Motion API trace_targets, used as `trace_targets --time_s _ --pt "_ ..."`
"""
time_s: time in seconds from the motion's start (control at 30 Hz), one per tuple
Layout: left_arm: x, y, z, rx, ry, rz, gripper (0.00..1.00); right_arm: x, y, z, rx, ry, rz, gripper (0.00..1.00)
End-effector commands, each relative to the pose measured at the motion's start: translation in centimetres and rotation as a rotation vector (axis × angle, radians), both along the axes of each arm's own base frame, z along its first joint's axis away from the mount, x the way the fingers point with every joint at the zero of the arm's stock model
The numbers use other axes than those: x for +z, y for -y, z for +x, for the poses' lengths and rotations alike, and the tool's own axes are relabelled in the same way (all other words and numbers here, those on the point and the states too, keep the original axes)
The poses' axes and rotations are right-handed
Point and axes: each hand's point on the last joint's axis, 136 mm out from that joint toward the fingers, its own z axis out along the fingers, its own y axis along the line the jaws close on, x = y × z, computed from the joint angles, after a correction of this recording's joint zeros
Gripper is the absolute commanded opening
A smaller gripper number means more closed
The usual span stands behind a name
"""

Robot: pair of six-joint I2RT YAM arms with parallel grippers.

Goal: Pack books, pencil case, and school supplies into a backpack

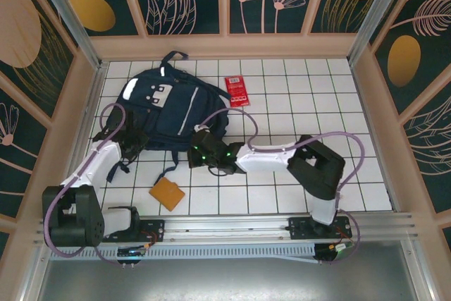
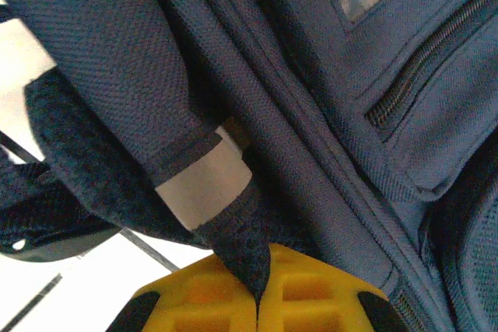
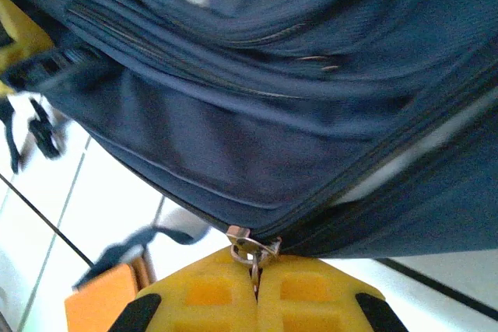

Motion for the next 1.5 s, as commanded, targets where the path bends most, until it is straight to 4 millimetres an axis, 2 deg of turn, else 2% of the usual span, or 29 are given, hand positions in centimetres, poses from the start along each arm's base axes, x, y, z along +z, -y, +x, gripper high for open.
trace_targets --time_s 0.0,0.13,0.27,0.3,0.33,0.37,0.4,0.43,0.5,0.63,0.73,0.9,0.97,1.07,1.13,1.17,1.2,1.23,1.3,1.37,1.47 --pt "3.6 -3.7 3.2 0.000 0.120 0.233 0.00 -0.5 5.0 -0.9 0.009 -0.013 -0.136 0.00" --pt "4.0 -4.3 4.7 -0.058 0.108 0.309 0.00 -0.1 6.4 -1.2 0.092 0.010 -0.163 0.00" --pt "4.2 -5.6 6.6 -0.065 0.059 0.350 0.00 0.8 3.2 -3.7 0.322 -0.002 -0.085 0.00" --pt "4.7 -5.6 7.2 -0.056 0.056 0.346 0.11 1.0 2.4 -3.9 0.343 -0.003 -0.071 0.00" --pt "5.2 -5.5 7.7 -0.050 0.057 0.334 0.36 1.2 1.3 -4.2 0.363 -0.004 -0.053 0.00" --pt "5.6 -5.2 8.1 -0.055 0.063 0.313 0.53 1.6 0.2 -4.3 0.378 -0.002 -0.028 0.00" --pt "5.9 -4.6 8.4 -0.069 0.077 0.282 0.61 1.7 -0.7 -4.4 0.381 -0.010 -0.007 0.00" --pt "6.0 -3.6 8.4 -0.094 0.089 0.230 0.64 2.2 -1.9 -4.3 0.384 -0.011 0.028 0.00" --pt "5.7 -1.7 7.3 -0.138 0.086 0.126 0.60 3.1 -4.1 -4.5 0.392 -0.017 0.089 0.00" --pt "2.6 0.7 1.5 -0.174 0.016 0.040 0.57 4.8 -7.8 -5.4 0.441 -0.025 0.201 0.00" --pt "0.8 1.2 -1.8 -0.141 -0.035 -0.005 0.60 4.6 -9.4 -5.7 0.461 -0.020 0.226 0.00" --pt "-0.3 0.7 -4.3 -0.089 -0.080 0.006 0.64 4.5 -10.8 -6.1 0.495 -0.042 0.253 0.00" --pt "-0.7 0.3 -4.5 -0.049 -0.077 0.008 0.64 4.2 -11.1 -6.3 0.505 -0.056 0.253 0.00" --pt "-2.0 1.3 -4.4 -0.015 -0.071 -0.062 0.62 4.0 -11.4 -6.6 0.506 -0.053 0.248 0.00" --pt "-3.0 1.9 -4.6 -0.016 -0.085 -0.092 0.54 4.1 -11.4 -6.6 0.497 -0.062 0.249 0.00" --pt "-3.4 1.9 -4.6 -0.021 -0.086 -0.088 0.40 4.1 -11.2 -6.5 0.490 -0.063 0.241 0.00" --pt "-3.4 1.9 -4.4 -0.038 -0.078 -0.077 0.14 3.9 -11.0 -6.5 0.486 -0.061 0.225 0.00" --pt "-3.1 1.9 -3.8 -0.083 -0.053 -0.056 0.00 3.8 -10.6 -6.4 0.481 -0.058 0.198 0.00" --pt "-2.1 0.4 -3.1 -0.111 -0.034 0.052 0.00 2.8 -9.1 -6.1 0.468 -0.050 0.122 0.00" --pt "-0.7 -1.2 -2.3 -0.130 -0.028 0.171 0.00 1.3 -6.6 -5.6 0.448 -0.053 0.029 0.00" --pt "0.9 -1.5 -0.5 -0.226 0.026 0.250 0.00 -1.1 -2.0 -4.5 0.405 -0.075 -0.117 0.00"
